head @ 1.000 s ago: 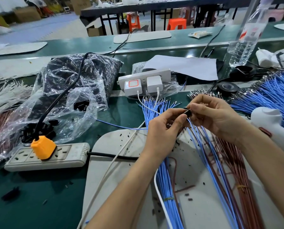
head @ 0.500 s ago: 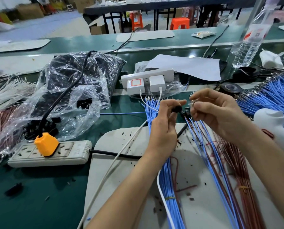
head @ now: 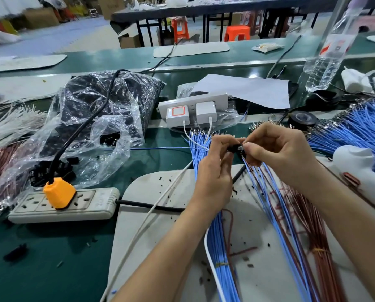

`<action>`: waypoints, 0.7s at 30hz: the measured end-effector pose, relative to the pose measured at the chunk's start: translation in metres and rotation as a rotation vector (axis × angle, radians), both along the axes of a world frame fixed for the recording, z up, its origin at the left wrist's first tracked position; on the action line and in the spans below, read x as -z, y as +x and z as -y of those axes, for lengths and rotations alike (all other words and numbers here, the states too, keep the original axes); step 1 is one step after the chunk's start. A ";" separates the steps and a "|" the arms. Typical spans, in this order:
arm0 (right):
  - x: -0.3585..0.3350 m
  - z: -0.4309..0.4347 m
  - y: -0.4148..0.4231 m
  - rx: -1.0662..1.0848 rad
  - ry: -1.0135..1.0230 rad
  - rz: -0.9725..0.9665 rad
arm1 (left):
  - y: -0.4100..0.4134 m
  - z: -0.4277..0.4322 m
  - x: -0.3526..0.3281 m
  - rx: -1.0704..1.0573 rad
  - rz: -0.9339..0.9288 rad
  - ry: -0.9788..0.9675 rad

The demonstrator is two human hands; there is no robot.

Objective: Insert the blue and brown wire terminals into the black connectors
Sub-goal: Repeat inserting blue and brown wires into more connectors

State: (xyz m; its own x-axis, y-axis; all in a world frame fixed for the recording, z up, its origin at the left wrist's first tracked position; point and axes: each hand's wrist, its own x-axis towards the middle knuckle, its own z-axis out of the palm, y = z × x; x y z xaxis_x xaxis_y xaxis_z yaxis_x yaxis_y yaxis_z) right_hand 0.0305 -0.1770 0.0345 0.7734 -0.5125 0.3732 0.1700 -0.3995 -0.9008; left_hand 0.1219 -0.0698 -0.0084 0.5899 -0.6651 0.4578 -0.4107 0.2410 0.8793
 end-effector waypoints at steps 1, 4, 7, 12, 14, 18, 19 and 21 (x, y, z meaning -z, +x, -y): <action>0.002 0.001 0.000 0.050 -0.065 -0.029 | -0.001 0.000 0.000 -0.032 0.046 0.021; 0.004 0.006 0.000 0.106 -0.124 -0.071 | -0.003 -0.001 -0.001 -0.122 0.169 0.080; 0.001 0.016 -0.004 -0.047 0.088 -0.088 | -0.005 -0.003 -0.002 -0.139 0.203 0.099; 0.000 0.028 -0.011 -0.241 0.446 -0.185 | -0.005 -0.005 -0.005 0.003 0.047 0.090; 0.002 0.029 -0.011 -0.249 0.519 -0.188 | -0.005 -0.006 -0.005 0.064 -0.037 0.069; 0.005 0.032 -0.010 -0.250 0.591 -0.219 | -0.004 -0.005 -0.003 0.069 -0.039 0.070; 0.006 0.032 -0.010 -0.250 0.581 -0.228 | -0.004 -0.005 -0.003 0.067 -0.030 0.073; 0.007 0.034 -0.011 -0.253 0.551 -0.248 | -0.004 -0.005 -0.003 0.066 -0.019 0.076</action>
